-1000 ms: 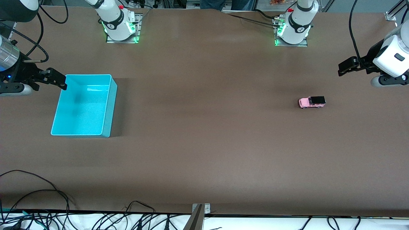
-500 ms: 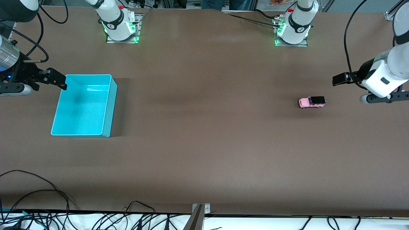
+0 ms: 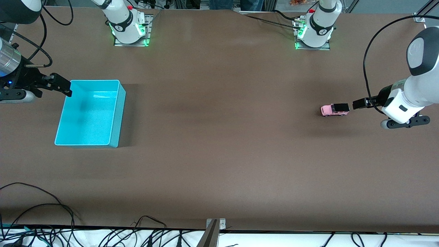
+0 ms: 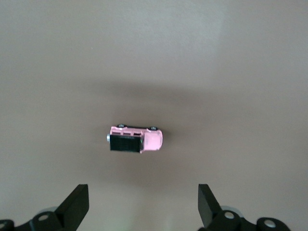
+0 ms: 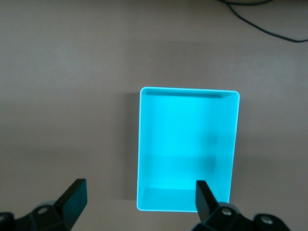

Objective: Wind and store pink jeep toy

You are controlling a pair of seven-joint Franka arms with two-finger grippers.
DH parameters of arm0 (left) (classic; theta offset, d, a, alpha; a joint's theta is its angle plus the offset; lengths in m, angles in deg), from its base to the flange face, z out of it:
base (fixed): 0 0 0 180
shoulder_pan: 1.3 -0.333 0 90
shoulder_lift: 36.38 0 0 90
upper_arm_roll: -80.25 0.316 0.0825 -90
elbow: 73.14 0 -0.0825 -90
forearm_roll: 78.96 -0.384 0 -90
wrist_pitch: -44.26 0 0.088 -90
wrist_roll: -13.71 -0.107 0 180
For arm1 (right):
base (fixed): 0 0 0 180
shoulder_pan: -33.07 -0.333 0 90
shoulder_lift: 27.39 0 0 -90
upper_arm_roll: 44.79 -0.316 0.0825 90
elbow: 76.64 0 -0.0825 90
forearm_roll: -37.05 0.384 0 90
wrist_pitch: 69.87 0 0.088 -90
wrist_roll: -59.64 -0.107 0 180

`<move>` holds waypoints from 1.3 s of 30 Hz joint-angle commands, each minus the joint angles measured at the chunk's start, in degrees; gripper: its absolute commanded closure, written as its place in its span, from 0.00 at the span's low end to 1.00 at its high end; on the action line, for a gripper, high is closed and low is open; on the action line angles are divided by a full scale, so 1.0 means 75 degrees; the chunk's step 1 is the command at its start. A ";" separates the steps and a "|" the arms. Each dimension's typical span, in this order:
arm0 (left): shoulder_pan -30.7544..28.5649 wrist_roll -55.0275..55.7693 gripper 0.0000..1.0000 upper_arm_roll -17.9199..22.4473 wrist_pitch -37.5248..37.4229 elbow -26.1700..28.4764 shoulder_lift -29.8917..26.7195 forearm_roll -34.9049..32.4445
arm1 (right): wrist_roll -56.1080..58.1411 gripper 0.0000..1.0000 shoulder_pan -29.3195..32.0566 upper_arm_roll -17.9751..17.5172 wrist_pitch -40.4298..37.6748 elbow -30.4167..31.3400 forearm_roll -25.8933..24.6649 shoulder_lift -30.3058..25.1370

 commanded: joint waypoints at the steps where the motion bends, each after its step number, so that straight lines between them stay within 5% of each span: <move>1: 0.0027 -0.0111 0.00 -0.0039 0.0902 0.0962 -0.0157 -0.0140 | 0.0121 0.00 0.0039 0.0003 -0.0078 -0.0182 0.0078 0.0078; 11: -0.0020 -0.0193 0.00 -0.0039 0.1453 0.1502 -0.0087 -0.0128 | 0.0121 0.00 0.0050 0.0003 -0.0090 -0.0182 0.0090 0.0090; 30: -0.0231 -0.0204 0.00 -0.0028 0.3786 0.3658 -0.0134 -0.0163 | 0.0121 0.00 0.0050 0.0003 -0.0078 -0.0182 0.0090 0.0102; 39: -0.0137 -0.0216 0.00 -0.0039 0.4102 0.4361 -0.0228 -0.0820 | 0.0121 0.00 0.0050 0.0003 -0.0078 -0.0182 0.0090 0.0102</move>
